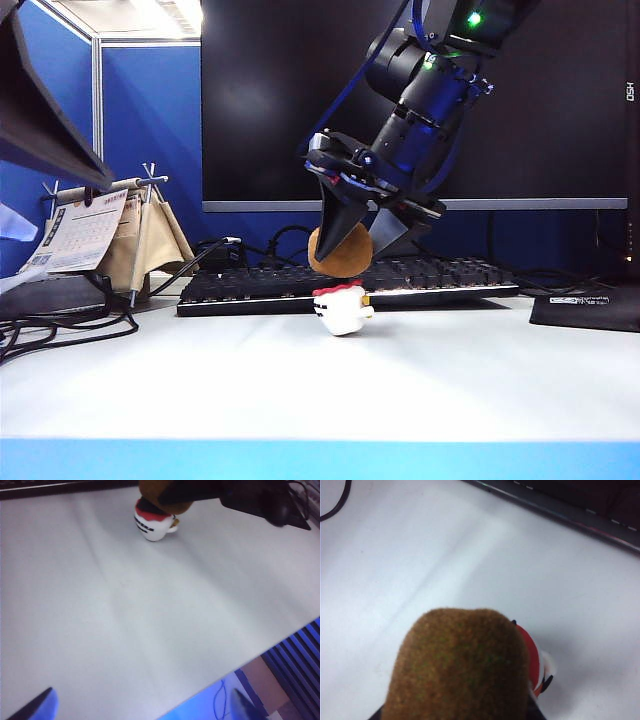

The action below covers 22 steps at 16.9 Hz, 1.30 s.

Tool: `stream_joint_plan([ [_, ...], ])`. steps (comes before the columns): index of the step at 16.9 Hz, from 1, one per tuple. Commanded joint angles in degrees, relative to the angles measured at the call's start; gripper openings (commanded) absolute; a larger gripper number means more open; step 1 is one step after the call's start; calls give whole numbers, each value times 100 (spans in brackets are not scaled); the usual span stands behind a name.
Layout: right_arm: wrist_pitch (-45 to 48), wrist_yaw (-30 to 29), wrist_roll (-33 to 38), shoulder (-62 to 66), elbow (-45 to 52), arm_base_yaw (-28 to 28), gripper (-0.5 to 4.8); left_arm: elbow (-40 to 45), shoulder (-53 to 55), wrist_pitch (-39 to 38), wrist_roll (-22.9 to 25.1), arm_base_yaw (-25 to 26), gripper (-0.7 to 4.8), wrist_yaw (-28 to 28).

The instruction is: Place the kiwi on top of the doll with a flat head.

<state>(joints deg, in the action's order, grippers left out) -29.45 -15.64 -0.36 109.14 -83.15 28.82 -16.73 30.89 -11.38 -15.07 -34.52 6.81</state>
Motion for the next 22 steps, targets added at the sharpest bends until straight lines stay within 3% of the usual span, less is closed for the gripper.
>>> stream_joint_plan([
  [1,-44,50,13,-87,7,2,-2,-37,0,127,26,0,479,-79],
  [22,-168,197,11,-81,9,-33,-2,-35,2,214,2,0,479,-140],
])
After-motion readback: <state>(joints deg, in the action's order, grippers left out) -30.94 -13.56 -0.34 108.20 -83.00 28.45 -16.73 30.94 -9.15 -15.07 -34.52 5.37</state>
